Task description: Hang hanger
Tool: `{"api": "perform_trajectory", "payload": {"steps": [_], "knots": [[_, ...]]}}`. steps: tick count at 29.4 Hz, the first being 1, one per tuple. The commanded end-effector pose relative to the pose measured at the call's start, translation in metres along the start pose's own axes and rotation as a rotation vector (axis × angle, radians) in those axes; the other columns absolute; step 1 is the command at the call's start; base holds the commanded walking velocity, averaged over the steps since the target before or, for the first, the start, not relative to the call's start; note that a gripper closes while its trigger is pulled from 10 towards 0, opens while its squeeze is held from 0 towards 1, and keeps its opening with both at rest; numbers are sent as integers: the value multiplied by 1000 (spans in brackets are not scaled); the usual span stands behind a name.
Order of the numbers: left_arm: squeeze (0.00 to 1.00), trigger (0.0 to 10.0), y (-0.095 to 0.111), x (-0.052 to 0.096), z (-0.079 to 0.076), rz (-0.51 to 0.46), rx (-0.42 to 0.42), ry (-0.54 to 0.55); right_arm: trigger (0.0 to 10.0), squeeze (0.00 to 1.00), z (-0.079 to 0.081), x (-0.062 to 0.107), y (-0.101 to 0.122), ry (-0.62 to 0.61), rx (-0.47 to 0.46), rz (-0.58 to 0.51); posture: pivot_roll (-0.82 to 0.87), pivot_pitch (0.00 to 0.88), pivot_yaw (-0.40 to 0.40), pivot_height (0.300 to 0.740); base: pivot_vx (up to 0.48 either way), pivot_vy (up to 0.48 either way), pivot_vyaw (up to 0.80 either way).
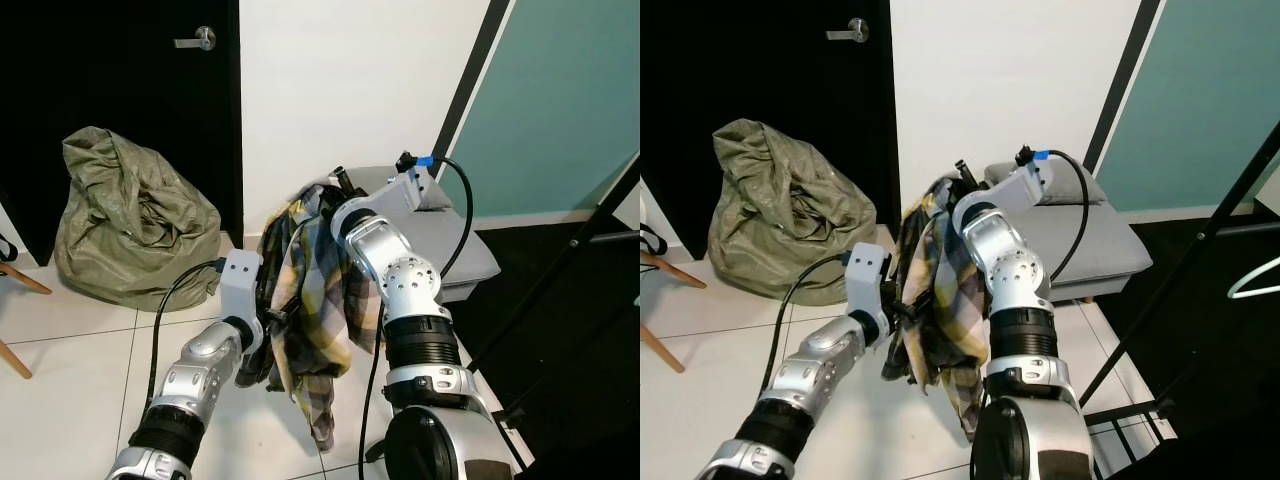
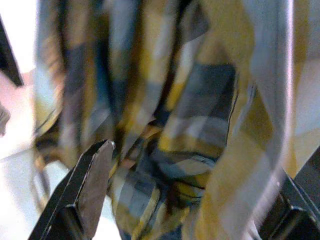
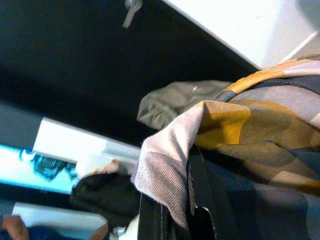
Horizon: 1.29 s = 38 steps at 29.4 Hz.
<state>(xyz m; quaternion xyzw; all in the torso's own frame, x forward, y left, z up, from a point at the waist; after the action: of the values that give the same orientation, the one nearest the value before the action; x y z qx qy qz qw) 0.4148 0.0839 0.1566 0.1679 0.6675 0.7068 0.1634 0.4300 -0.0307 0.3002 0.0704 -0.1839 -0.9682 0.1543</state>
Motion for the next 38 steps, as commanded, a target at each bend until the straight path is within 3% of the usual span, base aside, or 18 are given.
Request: {"api": "perform_trajectory", "payload": {"steps": [1,11,17,18,20,21,23,24,30,33,38], "knots": [[0,10000,-3,-1,-5,-1,18,-18,0,0,5,3,-19,43,-38,51,-17,191,-109,740,0,0,0],[0,10000,-4,-15,-5,7,-4,-1,0,0,12,18,-42,75,-57,162,-25,191,-98,740,0,0,0],[0,10000,-4,-17,4,27,-20,65,0,0,10,24,-51,73,-51,192,-11,184,-91,740,0,0,0],[0,8118,-5,-17,9,37,-37,85,0,0,10,27,-54,76,-52,204,-9,171,-87,740,0,0,0],[0,8118,-5,-17,10,38,-40,88,0,0,10,28,-55,78,-53,206,-9,171,-87,740,0,0,0],[0,1294,-4,-17,14,39,-50,111,0,0,11,29,-56,77,-54,212,-13,179,-93,740,0,0,0],[0,1294,-3,-17,17,40,-57,127,0,0,11,29,-57,77,-54,216,-12,180,-93,740,0,0,0],[0,0,-2,-16,21,38,-69,146,0,0,12,30,-59,81,-57,222,-10,180,-92,740,0,0,0],[0,0,-1,-15,28,32,-74,178,0,0,14,32,-61,85,-59,231,-10,173,-89,740,0,0,0],[0,0,2,-10,45,28,-94,250,0,0,11,33,-60,77,-62,230,-17,201,-97,740,0,0,0],[0,0,6,-6,51,1,-114,272,0,0,10,35,-58,72,-55,229,-15,195,-102,740,0,0,0]]}}
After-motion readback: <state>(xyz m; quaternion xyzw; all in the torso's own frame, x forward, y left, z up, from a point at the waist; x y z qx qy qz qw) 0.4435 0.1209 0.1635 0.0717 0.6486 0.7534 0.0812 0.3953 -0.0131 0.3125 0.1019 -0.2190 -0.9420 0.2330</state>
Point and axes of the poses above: a point about 5 cm out from each wrist's last joint towards the gripper, its own x axis pointing back from the gripper into the wrist, its own y axis along the axis of the wrist's last joint, z = x × y, the point moved 5 cm from there along -x, pointing out of the wrist towards the gripper, and after that the axes turned 9 degrees about -x, right-handed, at the moved point
